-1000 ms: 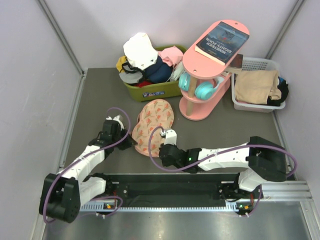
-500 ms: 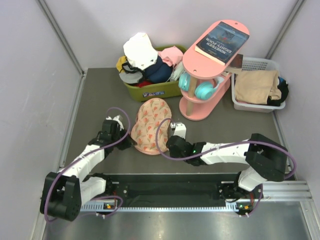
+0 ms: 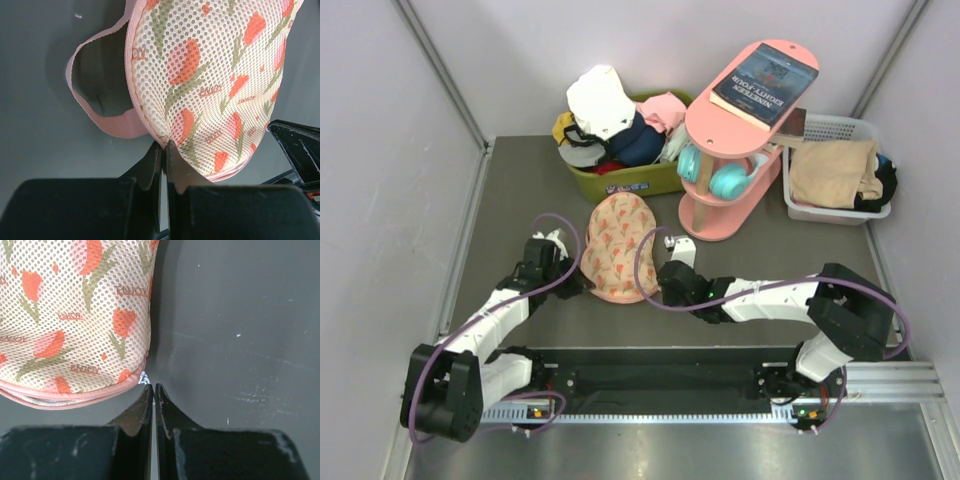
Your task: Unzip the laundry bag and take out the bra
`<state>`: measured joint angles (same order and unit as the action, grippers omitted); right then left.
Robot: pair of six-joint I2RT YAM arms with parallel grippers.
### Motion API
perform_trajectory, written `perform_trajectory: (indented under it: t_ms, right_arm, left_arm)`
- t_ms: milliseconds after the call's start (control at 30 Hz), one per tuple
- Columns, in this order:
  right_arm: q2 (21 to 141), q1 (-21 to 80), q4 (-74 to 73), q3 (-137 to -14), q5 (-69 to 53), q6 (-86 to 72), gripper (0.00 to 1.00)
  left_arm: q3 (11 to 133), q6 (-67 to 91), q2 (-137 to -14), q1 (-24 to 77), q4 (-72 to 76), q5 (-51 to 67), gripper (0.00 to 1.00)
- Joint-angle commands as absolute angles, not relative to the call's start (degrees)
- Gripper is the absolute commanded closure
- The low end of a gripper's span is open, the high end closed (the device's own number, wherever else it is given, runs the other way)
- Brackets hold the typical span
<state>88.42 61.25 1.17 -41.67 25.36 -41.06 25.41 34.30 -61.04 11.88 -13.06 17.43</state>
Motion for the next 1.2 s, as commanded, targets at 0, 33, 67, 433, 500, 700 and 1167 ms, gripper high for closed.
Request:
perform_trajectory:
  t_ms: [0,33,67,433,500,700,1167]
  right_arm:
    - [88.25,59.5,-2.37,-42.89,28.57,-37.8,1.0]
    - [87.55,59.5,-2.46,-42.98,27.26,-36.66,1.0]
    - [86.41,59.5,-2.55,-43.67,26.46,-35.95,1.0]
    - [78.57,62.84,-9.32,-50.97,24.09,-31.38,0.32]
    - [79.88,62.84,-8.7,-51.68,23.12,-32.25,0.29]
    - [87.27,62.93,-4.85,-53.52,19.09,-35.86,0.28]
    - [94.4,69.51,-2.29,-58.36,19.42,-38.06,0.28]
  left_arm:
    - [27.07,31.91,-61.0,10.55,-11.69,15.9,1.0]
    - [26.9,31.9,-61.08,10.63,-11.43,16.43,1.0]
    - [26.89,31.73,-61.08,10.63,-11.34,16.78,1.0]
    - [27.33,32.78,-58.89,10.63,-13.27,17.58,0.92]
    - [27.6,32.96,-58.28,10.63,-14.23,17.75,0.75]
    - [30.66,33.13,-55.03,10.63,-19.5,14.86,0.22]
    - [38.93,32.61,-45.88,10.55,-26.98,5.63,0.02]
